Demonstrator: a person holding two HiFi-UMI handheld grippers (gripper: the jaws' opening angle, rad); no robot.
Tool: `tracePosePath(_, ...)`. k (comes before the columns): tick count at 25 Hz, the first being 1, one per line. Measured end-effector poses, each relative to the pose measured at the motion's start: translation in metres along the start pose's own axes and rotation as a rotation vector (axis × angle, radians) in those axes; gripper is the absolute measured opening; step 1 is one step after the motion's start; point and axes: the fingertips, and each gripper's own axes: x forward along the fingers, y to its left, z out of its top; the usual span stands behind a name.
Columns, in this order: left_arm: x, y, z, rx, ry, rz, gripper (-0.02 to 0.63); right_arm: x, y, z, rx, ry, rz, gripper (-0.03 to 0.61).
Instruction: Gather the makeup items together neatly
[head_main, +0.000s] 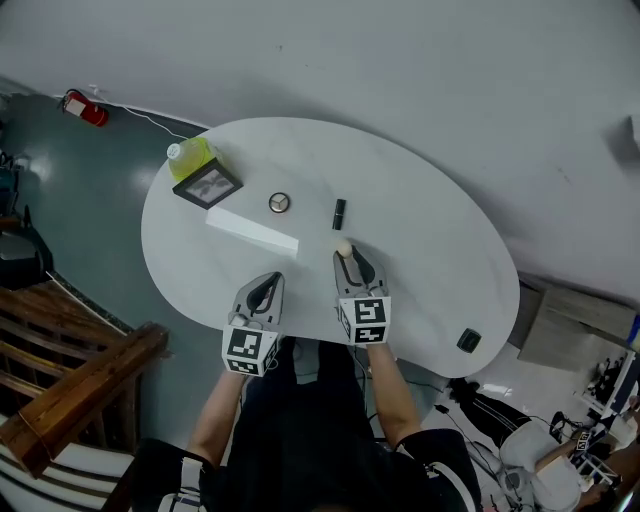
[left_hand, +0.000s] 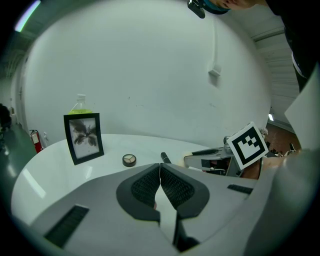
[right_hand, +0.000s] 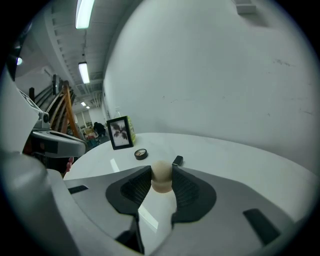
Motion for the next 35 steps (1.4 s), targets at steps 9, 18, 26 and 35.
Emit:
tracePosePath(9, 0.003, -0.056, 0.029, 0.090, -0.037, -0.102, 0.020, -0.073, -0.044, 0.011, 0.054, -0.073, -0.134, 0.146)
tracePosePath(18, 0.010, -0.148, 0.039, 0.193, -0.044, -0.262, 0.020, -0.164, -0.098, -0.008, 0.128, -0.120, -0.299, 0.144)
tracePosePath(26, 0.021, -0.223, 0.034, 0.259, -0.034, -0.388, 0.020, -0.234, -0.144, -0.047, 0.186, -0.114, -0.442, 0.144)
tracePosePath(35, 0.035, -0.298, 0.021, 0.314, -0.009, -0.506, 0.020, -0.297, -0.185, -0.086, 0.254, -0.111, -0.561, 0.144)
